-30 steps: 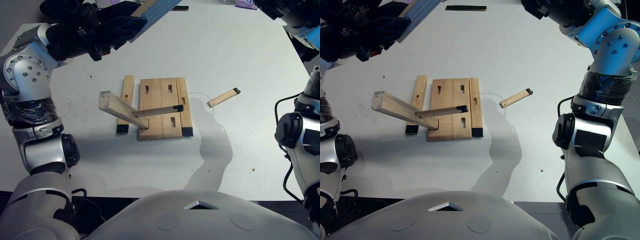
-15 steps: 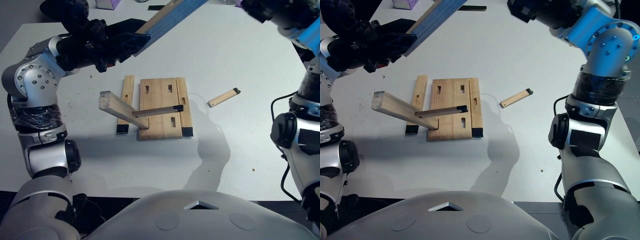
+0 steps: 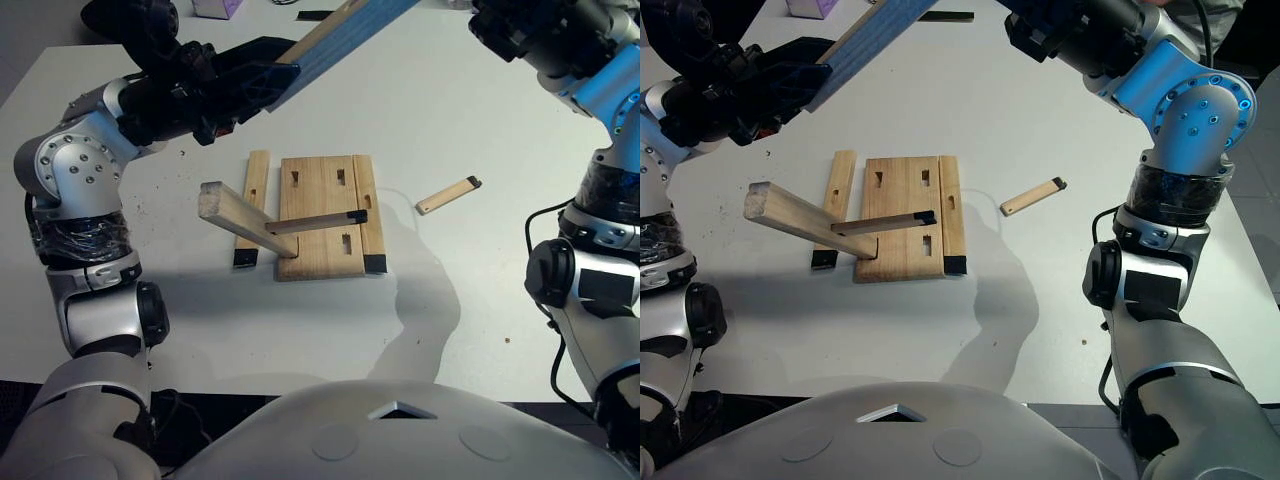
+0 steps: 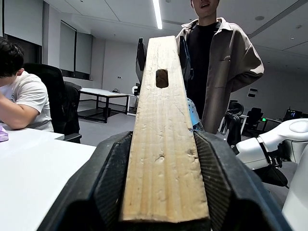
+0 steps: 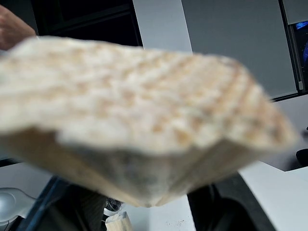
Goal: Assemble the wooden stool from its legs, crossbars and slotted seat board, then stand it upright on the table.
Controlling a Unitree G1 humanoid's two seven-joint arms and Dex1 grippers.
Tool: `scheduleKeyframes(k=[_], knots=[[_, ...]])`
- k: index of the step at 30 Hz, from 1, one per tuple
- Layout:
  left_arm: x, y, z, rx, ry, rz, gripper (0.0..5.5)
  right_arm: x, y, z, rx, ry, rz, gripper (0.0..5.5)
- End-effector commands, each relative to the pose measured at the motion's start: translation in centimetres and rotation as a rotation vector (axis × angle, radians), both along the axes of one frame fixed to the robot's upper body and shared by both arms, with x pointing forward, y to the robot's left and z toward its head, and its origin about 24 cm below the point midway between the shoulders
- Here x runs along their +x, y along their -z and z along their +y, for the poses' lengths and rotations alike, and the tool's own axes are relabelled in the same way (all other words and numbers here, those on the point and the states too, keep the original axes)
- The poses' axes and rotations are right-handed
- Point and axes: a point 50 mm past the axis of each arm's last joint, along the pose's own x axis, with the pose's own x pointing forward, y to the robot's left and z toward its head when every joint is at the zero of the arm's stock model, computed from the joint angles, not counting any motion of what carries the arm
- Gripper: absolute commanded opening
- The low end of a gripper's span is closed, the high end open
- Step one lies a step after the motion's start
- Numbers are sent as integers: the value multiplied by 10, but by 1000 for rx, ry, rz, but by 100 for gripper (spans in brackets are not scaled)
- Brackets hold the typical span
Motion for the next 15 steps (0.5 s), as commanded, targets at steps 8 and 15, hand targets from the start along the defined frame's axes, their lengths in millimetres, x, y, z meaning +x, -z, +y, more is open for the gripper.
scheduleKeyframes(k=[8,15], knots=[[-1,31,-17,205,-63,-17,238,0,-10,7,70,60,11,203],[9,32,2,237,-230,-32,356,7,-6,-6,13,190,-20,203]])
